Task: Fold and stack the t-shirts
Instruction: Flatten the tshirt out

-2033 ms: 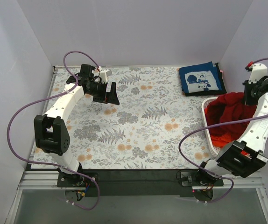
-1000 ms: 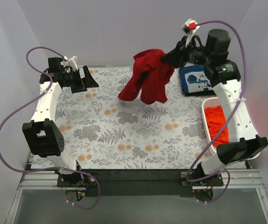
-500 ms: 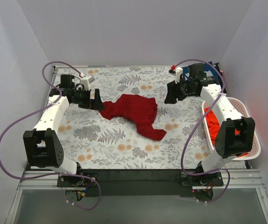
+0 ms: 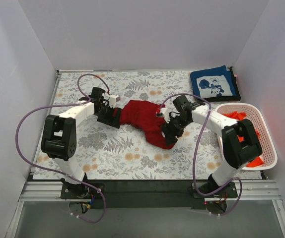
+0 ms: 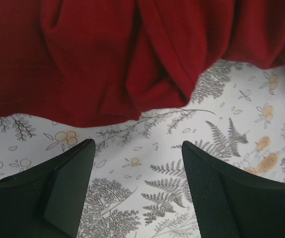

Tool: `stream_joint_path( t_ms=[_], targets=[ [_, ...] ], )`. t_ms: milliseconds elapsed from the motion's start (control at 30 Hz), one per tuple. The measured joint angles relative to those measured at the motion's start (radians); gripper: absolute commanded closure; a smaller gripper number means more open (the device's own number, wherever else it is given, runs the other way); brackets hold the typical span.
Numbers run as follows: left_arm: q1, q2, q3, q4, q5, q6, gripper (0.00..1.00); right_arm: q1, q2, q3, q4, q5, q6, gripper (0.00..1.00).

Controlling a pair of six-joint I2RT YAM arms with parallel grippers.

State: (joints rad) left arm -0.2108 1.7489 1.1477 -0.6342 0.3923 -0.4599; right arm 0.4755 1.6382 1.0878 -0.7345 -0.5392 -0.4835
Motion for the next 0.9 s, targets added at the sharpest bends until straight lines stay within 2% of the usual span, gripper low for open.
stream_joint_path(
  t_ms=[200, 267, 333, 367, 400, 433, 467, 500, 533, 567, 600, 767, 900],
  targets=[
    [-0.016, 0.066, 0.007, 0.052, -0.071, -0.003, 0.35, 0.063, 0.05, -0.039, 0.097, 0.062, 0.037, 0.31],
    [-0.02, 0.07, 0.009, 0.074, -0.094, -0.008, 0.38, 0.076, 0.075, -0.047, 0.127, 0.09, 0.055, 0.34],
    [-0.021, 0.076, 0.01, 0.092, -0.111, -0.012, 0.41, 0.083, 0.084, -0.047, 0.153, 0.103, 0.071, 0.44],
    [-0.022, 0.08, 0.011, 0.105, -0.126, -0.017, 0.46, 0.085, 0.088, -0.046, 0.166, 0.117, 0.077, 0.53],
    [-0.022, 0.083, 0.012, 0.114, -0.136, -0.021, 0.49, 0.086, 0.094, -0.044, 0.177, 0.135, 0.085, 0.68],
    [-0.022, 0.089, 0.014, 0.124, -0.149, -0.024, 0.53, 0.087, 0.098, -0.042, 0.184, 0.144, 0.094, 0.75],
    [-0.022, 0.093, 0.02, 0.127, -0.159, -0.028, 0.62, 0.085, 0.111, -0.032, 0.191, 0.163, 0.097, 0.82],
    [-0.022, 0.102, 0.028, 0.134, -0.171, -0.035, 0.67, 0.079, 0.129, -0.013, 0.19, 0.173, 0.098, 0.95],
    [-0.022, 0.112, 0.035, 0.147, -0.186, -0.039, 0.75, 0.073, 0.146, 0.005, 0.192, 0.175, 0.103, 0.99],
    [-0.022, 0.12, 0.045, 0.154, -0.198, -0.043, 0.93, 0.062, 0.162, 0.024, 0.192, 0.172, 0.111, 0.99],
    [-0.022, 0.126, 0.05, 0.157, -0.206, -0.045, 0.99, 0.052, 0.172, 0.038, 0.192, 0.17, 0.112, 0.99],
    [0.007, 0.146, 0.093, 0.132, -0.219, -0.041, 1.0, -0.041, 0.187, 0.109, 0.167, 0.141, 0.074, 0.99],
    [0.093, 0.146, 0.174, 0.066, -0.185, -0.024, 1.0, -0.154, 0.151, 0.209, 0.13, 0.071, 0.054, 0.99]
  ],
)
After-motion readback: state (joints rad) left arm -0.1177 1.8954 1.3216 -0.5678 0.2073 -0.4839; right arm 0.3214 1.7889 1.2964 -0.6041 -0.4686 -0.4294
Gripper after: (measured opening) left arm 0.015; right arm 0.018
